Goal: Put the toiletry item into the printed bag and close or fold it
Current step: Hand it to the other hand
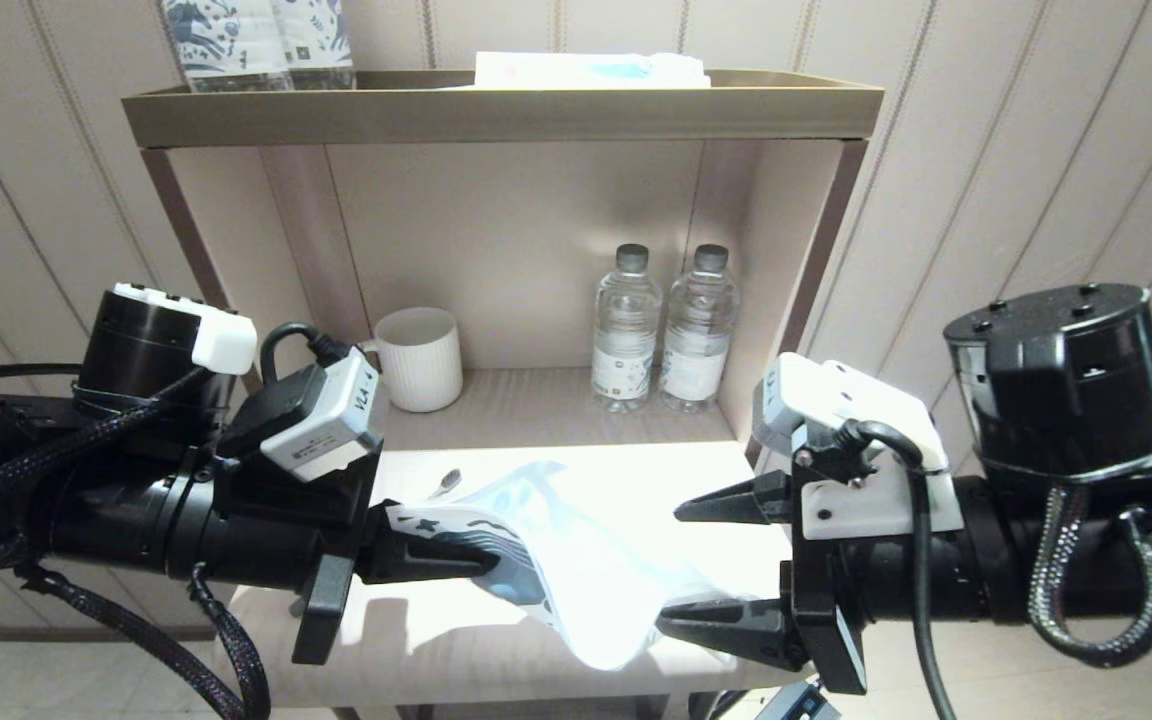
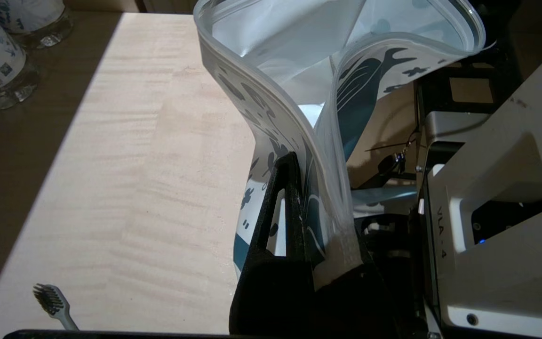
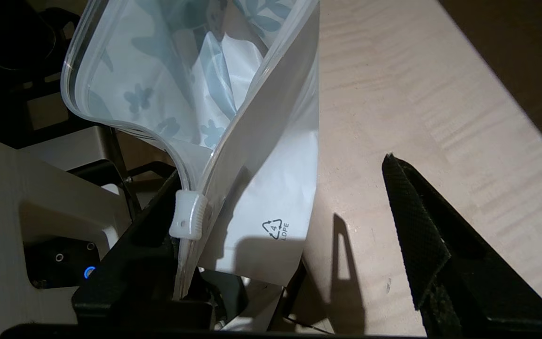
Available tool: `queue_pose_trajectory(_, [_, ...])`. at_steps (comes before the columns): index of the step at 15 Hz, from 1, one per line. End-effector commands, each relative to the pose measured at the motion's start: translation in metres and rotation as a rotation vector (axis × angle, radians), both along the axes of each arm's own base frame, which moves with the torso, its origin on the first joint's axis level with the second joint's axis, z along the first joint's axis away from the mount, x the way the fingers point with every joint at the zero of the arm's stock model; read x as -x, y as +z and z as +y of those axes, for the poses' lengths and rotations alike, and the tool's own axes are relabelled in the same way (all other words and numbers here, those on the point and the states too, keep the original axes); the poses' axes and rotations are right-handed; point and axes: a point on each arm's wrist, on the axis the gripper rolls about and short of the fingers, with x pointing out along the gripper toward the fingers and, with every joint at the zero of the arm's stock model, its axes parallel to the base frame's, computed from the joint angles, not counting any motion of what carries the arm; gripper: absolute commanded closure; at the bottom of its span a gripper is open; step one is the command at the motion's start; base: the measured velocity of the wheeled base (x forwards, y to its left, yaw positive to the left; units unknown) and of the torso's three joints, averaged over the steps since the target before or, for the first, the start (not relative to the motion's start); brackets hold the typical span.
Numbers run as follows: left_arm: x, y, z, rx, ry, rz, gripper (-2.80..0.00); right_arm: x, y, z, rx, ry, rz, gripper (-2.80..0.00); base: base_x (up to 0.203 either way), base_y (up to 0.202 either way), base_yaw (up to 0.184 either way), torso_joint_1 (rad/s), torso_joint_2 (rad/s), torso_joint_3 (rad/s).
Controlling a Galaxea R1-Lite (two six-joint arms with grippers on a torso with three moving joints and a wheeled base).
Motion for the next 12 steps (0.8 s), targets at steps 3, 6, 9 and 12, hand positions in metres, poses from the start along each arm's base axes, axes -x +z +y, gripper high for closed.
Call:
queue_pose_trajectory(3, [-0.003, -0.001, 0.001, 0.012, 0.006, -0.022, 0.0, 0.012, 0.011, -0.028, -0.046, -0.042, -0.03, -2.8, 0.0, 0.0, 0.0, 0.0, 0.0, 0.0])
queue_pose_trajectory(6, [-0.007, -0.003, -0.001, 0.01, 0.007, -0.017, 0.0, 0.027, 0.019, -0.049, -0.104, -0.033, -0.042, -2.8, 0.0, 0.0, 0.0, 0.0, 0.0, 0.0])
queue_pose_trajectory(9, [-0.012, -0.005, 0.0, 0.006, 0.02, -0.009, 0.0, 0.062, 0.043, -0.068, -0.229, 0.029, -0.08, -2.8, 0.0, 0.0, 0.0, 0.0, 0.0, 0.0])
queue_pose_trajectory(12, [-0.015, -0.008, 0.0, 0.0, 0.027, 0.006, 0.0, 0.123, 0.073, -0.096, -0.364, 0.189, -0.132, -2.8, 0.0, 0.0, 0.0, 0.0, 0.0, 0.0])
